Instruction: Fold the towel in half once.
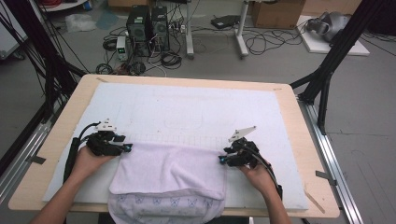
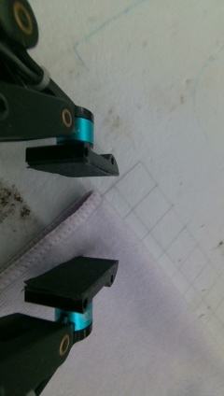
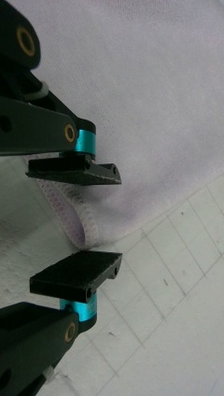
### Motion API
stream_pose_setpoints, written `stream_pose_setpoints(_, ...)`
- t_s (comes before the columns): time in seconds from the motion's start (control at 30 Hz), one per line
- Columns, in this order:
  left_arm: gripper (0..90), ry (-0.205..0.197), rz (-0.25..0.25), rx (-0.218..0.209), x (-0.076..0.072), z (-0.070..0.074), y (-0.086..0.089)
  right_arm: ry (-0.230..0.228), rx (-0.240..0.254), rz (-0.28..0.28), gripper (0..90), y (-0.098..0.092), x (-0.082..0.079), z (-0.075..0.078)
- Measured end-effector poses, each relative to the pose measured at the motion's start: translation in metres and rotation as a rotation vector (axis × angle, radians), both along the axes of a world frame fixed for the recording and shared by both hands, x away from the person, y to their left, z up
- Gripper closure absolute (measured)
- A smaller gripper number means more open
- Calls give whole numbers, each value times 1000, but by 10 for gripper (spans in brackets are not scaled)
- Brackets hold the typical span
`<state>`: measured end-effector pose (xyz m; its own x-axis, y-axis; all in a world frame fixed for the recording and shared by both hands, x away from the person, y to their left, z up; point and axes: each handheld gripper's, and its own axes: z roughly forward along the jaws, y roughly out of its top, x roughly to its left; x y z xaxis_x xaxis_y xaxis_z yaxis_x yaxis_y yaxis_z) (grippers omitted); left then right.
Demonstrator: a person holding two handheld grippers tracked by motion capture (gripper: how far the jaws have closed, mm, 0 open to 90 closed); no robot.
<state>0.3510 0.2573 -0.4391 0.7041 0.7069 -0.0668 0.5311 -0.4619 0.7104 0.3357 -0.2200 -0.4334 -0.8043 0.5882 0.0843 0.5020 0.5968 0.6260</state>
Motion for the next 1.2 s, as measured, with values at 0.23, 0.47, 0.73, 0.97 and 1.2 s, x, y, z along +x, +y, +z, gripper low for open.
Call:
stream_pose_setpoints(0.23,700,6,-57,-12,-3,1,-4,14,13,10,666,1,0,0)
stream_pose_setpoints(0.47,833,-18,-81,30,-5,4,-9,51,-3,33,855,5,6,4)
stream_pose_setpoints(0.73,845,-81,-40,39,15,25,-19,12,-41,-35,866,-2,34,27)
stream_pose_setpoints(0.97,847,-183,36,39,61,77,-29,-75,-44,-124,869,-15,82,71)
stream_pose_setpoints(1.2,847,-300,80,38,93,143,-35,-176,-44,-173,869,-17,119,136)
